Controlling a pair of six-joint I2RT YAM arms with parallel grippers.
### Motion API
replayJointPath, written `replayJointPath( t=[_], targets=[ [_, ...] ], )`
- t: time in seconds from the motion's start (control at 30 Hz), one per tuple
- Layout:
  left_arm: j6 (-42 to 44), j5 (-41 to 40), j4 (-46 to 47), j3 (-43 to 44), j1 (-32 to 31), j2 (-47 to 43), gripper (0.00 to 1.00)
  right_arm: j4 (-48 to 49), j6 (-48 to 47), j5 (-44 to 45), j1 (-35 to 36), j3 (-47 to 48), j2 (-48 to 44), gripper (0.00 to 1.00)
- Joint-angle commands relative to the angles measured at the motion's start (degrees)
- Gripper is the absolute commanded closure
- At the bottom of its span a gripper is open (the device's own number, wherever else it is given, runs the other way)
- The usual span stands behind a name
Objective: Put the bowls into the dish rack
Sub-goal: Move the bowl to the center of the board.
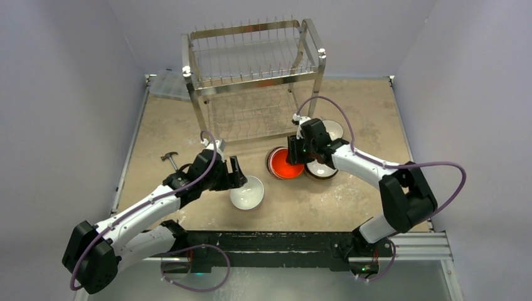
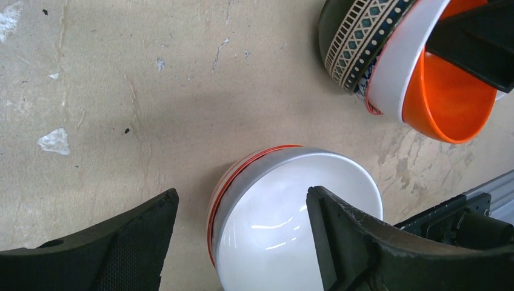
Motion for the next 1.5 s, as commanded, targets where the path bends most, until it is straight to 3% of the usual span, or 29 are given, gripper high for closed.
replayJointPath(
  t=[0.0,0.43,0.63,0.93,1.13,1.3,1.47],
  targets=[
    [1.7,-1.1,0.7,3.5,-0.2,0.8,0.22,3.8,-1.9,3.0,-0.2,3.8,1.6,0.53],
    [7.1,5.6,7.7,14.7,-0.2,13.0,0.1,4.8,-3.5,3.1,0.0,6.4,2.9,0.58],
    [6.1,10.1,13.7,18.9,-0.2,22.5,0.09,6.8,-3.6,1.6,0.1,5.3,2.2,0.61],
    [6.9,12.0,14.4,23.9,-0.2,34.8,0.1,10.6,-3.6,-4.1,0.2,4.8,0.9,0.61],
    [5.6,13.1,17.8,22.4,0.0,35.8,0.26,14.2,-2.5,-7.2,0.4,4.4,1.8,0.61],
    [3.4,18.5,23.1,20.6,1.3,36.2,0.52,15.6,-1.5,-8.6,0.6,5.5,4.1,0.61],
    [2.4,23.5,25.6,20.0,1.4,36.9,0.63,14.5,-1.7,-8.1,0.6,6.3,3.4,0.61]
  ],
)
